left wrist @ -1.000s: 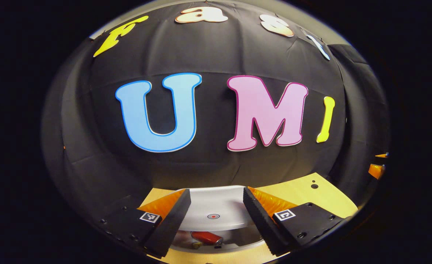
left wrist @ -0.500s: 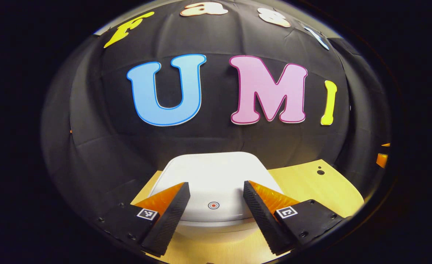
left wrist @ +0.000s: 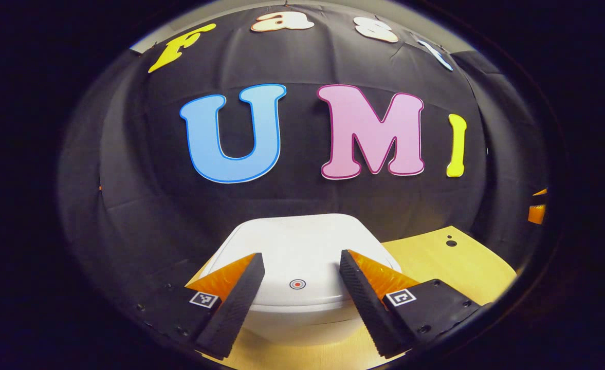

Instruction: Press the lid of the desktop garbage bin to open it, pick up the crumpled paper on the desktop and throw it into the bin, then pick up the pop can on the desktop and drop it into the bin, and finally close the garbage bin lid.

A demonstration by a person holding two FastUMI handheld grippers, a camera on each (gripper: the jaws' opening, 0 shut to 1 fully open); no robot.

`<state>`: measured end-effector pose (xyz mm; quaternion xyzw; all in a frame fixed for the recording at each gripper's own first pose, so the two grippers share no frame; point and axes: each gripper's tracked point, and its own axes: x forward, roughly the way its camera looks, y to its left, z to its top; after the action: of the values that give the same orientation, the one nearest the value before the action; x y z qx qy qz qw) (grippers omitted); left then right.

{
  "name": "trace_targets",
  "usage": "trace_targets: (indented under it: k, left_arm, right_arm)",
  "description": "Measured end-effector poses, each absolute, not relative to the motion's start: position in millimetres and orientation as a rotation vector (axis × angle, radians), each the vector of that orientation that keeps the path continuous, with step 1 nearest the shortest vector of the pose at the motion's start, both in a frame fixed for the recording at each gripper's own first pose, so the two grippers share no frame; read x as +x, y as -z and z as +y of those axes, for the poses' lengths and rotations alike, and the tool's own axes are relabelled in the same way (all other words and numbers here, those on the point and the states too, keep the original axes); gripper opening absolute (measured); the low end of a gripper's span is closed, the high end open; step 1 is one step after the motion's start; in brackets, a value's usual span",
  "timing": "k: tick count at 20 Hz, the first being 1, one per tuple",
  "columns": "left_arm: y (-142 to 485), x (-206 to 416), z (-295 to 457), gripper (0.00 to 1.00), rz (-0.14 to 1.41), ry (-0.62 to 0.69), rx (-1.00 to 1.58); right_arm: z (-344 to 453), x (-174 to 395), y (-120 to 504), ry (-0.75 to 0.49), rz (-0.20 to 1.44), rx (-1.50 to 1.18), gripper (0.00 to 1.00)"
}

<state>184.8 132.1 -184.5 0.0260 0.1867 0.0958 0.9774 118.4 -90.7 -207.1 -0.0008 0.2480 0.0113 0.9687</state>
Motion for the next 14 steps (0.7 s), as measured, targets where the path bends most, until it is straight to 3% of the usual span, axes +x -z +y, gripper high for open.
trace_targets:
  k: [7,14]
  left_arm:
    - [139.2,156.3,99.2,0.97,0.273,-0.239,0.035]
    - [79.5,73.6,31.8,0.96,0.215,-0.163,0.000]
  right_arm:
    - [-68.4,103.6,186.9,-0.063,0.440,0.021,0.97]
    - [-37.0,65.7,150.5,-0.055,0.361,0.068,0.97]
